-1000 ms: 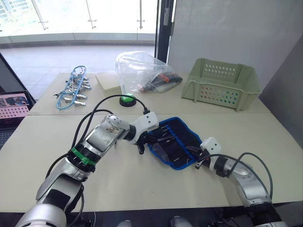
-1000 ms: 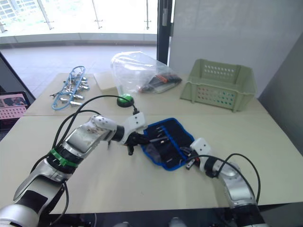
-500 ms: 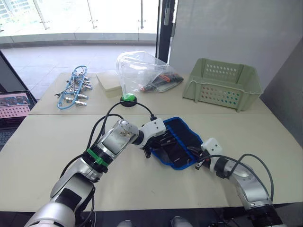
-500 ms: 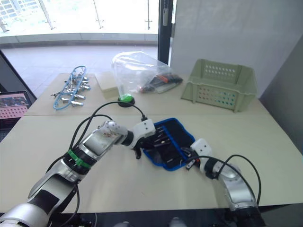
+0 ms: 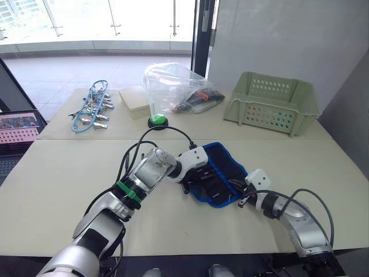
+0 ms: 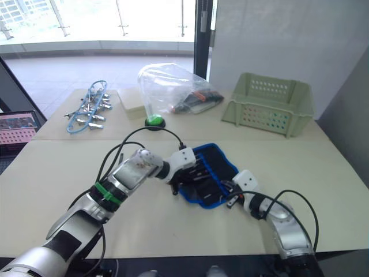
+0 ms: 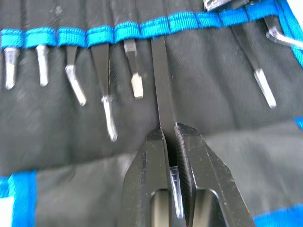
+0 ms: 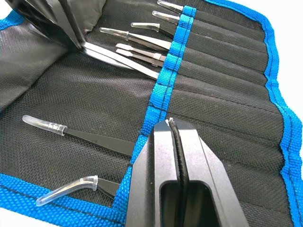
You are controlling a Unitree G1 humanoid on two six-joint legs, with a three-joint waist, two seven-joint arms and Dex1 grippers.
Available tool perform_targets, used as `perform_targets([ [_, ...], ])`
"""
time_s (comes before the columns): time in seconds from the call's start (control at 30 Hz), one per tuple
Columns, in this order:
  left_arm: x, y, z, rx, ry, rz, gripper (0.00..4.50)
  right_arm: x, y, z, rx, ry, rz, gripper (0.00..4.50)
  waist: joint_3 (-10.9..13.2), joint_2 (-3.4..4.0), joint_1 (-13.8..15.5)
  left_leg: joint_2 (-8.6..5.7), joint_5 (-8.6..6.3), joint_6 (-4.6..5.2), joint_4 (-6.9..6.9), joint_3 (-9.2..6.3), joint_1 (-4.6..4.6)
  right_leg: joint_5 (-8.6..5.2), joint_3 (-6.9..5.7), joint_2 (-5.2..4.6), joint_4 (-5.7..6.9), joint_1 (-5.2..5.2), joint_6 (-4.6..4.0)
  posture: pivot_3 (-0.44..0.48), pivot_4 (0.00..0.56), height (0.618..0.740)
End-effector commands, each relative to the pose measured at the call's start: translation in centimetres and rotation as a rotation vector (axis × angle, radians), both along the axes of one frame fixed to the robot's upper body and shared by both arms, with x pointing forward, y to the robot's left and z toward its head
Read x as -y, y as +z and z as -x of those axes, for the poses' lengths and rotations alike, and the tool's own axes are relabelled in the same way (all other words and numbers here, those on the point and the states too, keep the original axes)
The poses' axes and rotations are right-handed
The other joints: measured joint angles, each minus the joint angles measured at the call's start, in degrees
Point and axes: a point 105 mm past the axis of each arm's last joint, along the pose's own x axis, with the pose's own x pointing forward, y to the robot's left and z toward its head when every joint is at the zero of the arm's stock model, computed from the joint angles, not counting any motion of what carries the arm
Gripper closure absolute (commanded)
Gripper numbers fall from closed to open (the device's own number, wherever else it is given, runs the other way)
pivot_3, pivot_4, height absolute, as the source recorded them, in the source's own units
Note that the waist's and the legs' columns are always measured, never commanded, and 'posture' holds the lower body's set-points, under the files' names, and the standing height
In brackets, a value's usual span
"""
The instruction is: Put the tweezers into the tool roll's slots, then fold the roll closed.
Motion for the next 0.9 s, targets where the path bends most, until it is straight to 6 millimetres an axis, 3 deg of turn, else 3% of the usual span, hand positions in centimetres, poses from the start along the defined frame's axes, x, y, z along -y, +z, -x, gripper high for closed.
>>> perform_targets([
  [0.03,1.8,1.5,-0.9,0.06,-0.017,0.046,4.49,-0.8,-4.5,2.0,-0.188,0.04,0.039,4.5,0.0,0.0,0.03,0.0,0.0,0.0,0.0,0.0,0.0,0.0,0.0,0.0,0.0,0.0,0.0,0.0,0.15,0.74],
  [0.33,5.9,1.0,-2.4,0.122,-0.066,0.054,4.49,-1.3,-4.6,1.6,-0.187,0.052,0.042,4.5,-0.01,-0.02,0.31,-0.04,0.0,0.01,0.09,0.03,0.02,0.0,0.0,-0.02,0.05,0.06,0.01,0.0,0.15,0.74],
  [0.63,6.5,0.9,-3.1,0.125,-0.019,0.101,4.49,-1.2,-4.8,1.8,-0.188,0.054,0.043,4.5,-0.02,-0.05,0.47,-0.09,0.07,-0.04,0.2,0.04,0.1,-0.21,-0.01,-0.05,0.31,0.18,0.45,0.0,0.15,0.74],
  [0.9,2.8,2.7,-2.3,0.063,0.044,0.187,1.76,-1.4,-4.9,1.5,-0.19,0.056,0.046,4.5,-0.03,0.01,-0.68,-0.07,0.04,0.01,0.17,0.01,0.05,-0.11,0.04,-0.02,0.46,0.0,0.08,0.0,0.15,0.74],
])
